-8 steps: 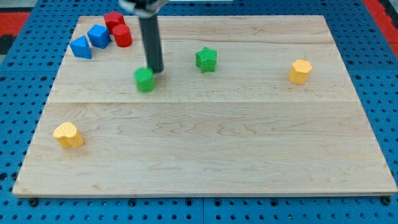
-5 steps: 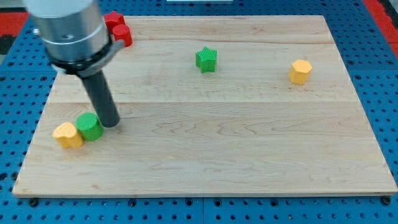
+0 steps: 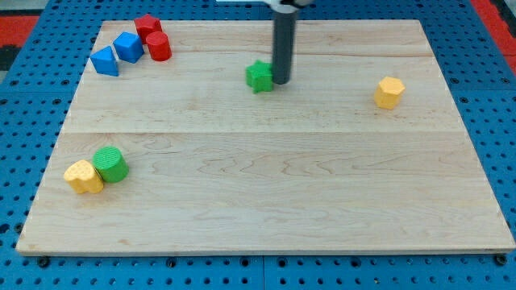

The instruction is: Push the green star to the top of the green circle

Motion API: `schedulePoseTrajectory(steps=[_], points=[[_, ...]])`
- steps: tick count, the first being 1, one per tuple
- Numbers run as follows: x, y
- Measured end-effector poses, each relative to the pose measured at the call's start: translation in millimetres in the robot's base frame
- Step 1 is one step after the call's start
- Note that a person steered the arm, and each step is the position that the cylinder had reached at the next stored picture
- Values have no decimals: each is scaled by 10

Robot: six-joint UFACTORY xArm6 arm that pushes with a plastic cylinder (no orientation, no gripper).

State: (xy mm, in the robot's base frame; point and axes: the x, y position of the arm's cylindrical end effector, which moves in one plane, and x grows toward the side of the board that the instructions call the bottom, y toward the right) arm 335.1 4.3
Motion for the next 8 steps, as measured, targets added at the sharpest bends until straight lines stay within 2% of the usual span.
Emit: schedulePoseTrajectory(steps=[1,2,3,4,5,7,8], points=[[159,-788],[-156,-413],[-375,-694],[244,-1548],[1060,-2101],[1206,-2099],[1436,-2417]])
